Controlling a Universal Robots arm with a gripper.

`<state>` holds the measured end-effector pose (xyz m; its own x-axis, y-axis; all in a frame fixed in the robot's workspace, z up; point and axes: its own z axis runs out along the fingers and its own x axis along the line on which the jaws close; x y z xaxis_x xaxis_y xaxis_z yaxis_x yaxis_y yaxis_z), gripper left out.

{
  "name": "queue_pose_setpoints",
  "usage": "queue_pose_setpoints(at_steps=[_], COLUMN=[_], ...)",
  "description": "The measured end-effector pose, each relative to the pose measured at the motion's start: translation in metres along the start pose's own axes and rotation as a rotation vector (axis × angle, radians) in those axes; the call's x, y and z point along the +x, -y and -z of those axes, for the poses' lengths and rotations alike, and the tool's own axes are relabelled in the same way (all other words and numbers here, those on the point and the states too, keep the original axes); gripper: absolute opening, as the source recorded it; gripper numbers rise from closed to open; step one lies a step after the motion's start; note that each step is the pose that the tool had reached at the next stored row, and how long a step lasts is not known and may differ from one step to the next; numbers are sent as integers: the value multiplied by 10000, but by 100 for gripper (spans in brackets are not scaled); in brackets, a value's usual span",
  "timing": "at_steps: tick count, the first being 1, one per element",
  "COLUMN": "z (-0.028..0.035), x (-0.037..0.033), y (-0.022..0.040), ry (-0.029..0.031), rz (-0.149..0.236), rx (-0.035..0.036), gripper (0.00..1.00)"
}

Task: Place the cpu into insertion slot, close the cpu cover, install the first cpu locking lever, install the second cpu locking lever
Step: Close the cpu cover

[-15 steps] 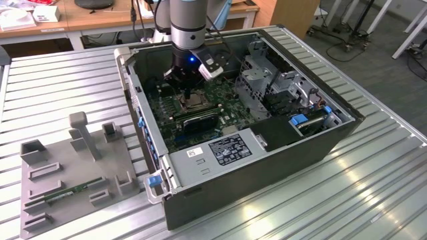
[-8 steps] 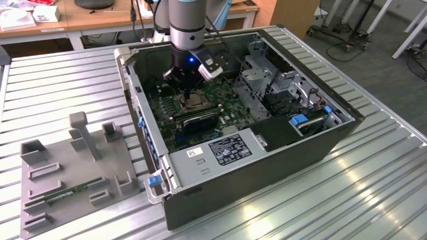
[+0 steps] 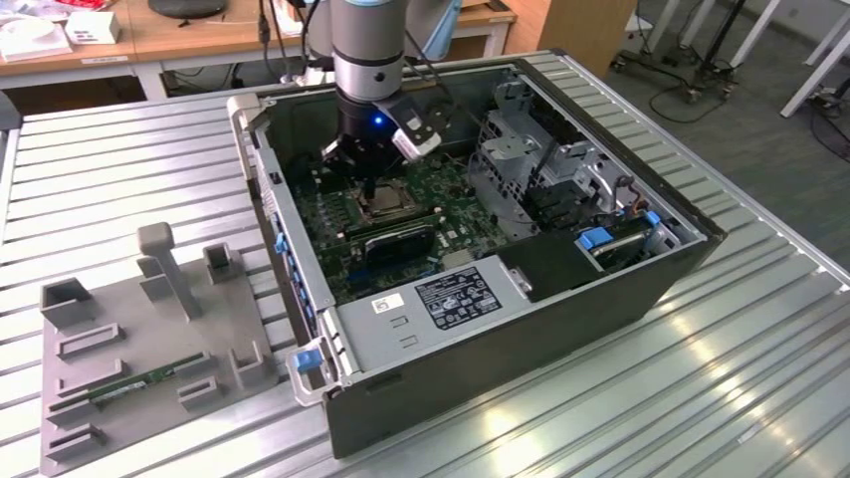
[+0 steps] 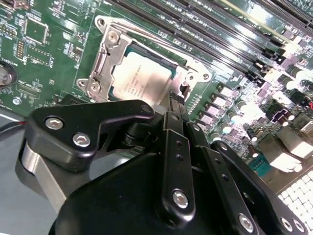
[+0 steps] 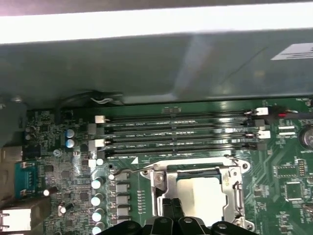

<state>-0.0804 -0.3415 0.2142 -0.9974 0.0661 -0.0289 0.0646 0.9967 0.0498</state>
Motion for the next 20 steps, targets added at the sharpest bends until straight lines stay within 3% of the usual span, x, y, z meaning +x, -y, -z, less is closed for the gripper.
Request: queue_pose_setpoints(at_steps=[20], z=[-95], x=[17], y=[7], ry=[1], rz=[41], rx=[1], gripper=[11])
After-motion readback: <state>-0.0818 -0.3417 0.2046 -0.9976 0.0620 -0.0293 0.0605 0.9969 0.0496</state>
